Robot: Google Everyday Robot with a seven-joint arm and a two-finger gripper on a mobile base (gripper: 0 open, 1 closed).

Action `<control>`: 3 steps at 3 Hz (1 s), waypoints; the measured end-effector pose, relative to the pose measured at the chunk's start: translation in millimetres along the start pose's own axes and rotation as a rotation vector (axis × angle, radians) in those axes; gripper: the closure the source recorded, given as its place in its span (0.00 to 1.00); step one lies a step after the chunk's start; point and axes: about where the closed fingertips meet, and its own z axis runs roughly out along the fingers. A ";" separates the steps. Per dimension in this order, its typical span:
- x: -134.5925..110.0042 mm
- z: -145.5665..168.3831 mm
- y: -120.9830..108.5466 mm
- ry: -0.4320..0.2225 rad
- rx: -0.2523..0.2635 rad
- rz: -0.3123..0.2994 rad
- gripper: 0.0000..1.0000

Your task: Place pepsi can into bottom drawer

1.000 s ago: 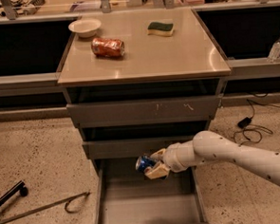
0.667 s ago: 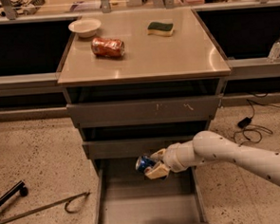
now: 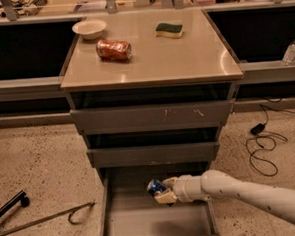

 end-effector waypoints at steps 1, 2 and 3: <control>61.4 48.5 -4.9 -0.009 0.015 0.111 1.00; 95.7 79.7 -9.3 -0.016 -0.011 0.163 1.00; 95.9 79.9 -9.3 -0.016 -0.010 0.164 1.00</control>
Offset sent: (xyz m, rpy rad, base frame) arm -0.0065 0.0003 -0.1697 0.1041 0.1623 -0.0902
